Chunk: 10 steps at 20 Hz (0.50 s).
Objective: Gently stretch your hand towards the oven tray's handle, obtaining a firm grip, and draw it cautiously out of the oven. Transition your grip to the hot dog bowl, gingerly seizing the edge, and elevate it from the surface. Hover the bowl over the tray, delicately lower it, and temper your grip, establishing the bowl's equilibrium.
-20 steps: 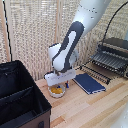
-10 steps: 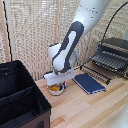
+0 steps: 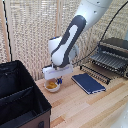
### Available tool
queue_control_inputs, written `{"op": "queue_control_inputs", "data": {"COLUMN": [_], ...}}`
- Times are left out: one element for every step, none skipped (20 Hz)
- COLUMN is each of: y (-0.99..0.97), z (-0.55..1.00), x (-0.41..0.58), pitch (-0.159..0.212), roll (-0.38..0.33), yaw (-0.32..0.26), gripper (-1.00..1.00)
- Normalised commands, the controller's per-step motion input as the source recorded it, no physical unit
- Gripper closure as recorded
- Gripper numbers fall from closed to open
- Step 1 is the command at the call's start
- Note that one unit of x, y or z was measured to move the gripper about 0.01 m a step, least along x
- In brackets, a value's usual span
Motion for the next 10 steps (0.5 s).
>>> {"op": "queue_control_inputs", "data": {"y": [0.03,0.04,0.05,0.05,0.08,0.08,0.12,0.11,0.13,0.10], "z": [0.51,0.53,0.53,0.54,0.55,0.53,0.51,0.51,0.50,0.53], "x": [0.043,0.069,0.114,0.166,0.229,0.320,0.329,0.371,0.417,0.403], "pitch": [-0.060,-0.054,-0.049,-0.051,-0.044,-0.021,-0.013,-0.001,0.000,0.000], "roll": [0.206,0.199,0.197,0.185,0.179,0.168,0.159,0.140,0.111,0.090], "yaw": [-0.052,-0.061,-0.072,-0.086,-0.090,-0.096,-0.091,-0.086,-0.071,-0.063], "gripper": [1.00,1.00,1.00,1.00,1.00,1.00,1.00,1.00,1.00,1.00]}}
